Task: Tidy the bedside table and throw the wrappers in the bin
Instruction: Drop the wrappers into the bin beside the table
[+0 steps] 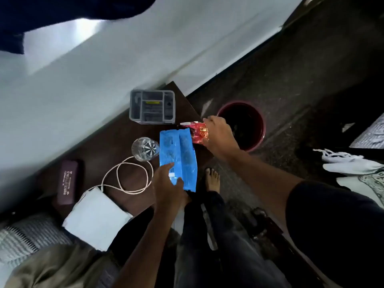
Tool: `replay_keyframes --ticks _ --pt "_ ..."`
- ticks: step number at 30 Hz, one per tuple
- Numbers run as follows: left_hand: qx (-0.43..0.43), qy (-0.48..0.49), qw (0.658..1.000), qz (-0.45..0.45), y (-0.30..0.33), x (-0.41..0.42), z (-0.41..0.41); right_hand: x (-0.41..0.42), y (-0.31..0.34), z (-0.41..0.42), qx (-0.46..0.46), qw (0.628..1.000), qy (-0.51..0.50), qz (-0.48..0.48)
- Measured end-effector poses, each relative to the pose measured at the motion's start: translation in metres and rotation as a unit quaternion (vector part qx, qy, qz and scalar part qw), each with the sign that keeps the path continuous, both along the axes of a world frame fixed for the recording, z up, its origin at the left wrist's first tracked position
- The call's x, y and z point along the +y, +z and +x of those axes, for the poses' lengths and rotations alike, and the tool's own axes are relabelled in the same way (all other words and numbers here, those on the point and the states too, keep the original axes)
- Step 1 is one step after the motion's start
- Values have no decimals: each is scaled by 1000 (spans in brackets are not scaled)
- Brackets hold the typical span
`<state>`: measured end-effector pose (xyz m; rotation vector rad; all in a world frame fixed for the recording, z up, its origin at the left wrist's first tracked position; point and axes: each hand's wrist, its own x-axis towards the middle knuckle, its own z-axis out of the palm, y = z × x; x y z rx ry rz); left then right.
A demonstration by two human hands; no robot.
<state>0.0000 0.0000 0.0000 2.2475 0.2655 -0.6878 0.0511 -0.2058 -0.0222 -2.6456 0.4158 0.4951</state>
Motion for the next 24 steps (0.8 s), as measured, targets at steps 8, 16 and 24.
replay_keyframes --ticks 8,16,24 --pt "-43 36 986 156 -19 -20 -15 3 -34 22 49 998 8 -34" --pt "4 77 989 124 -37 -20 -13 -5 -46 4 31 998 -42 -26" --pt "51 106 988 100 -54 -24 -3 -1 -51 -5 25 998 -62 -1"
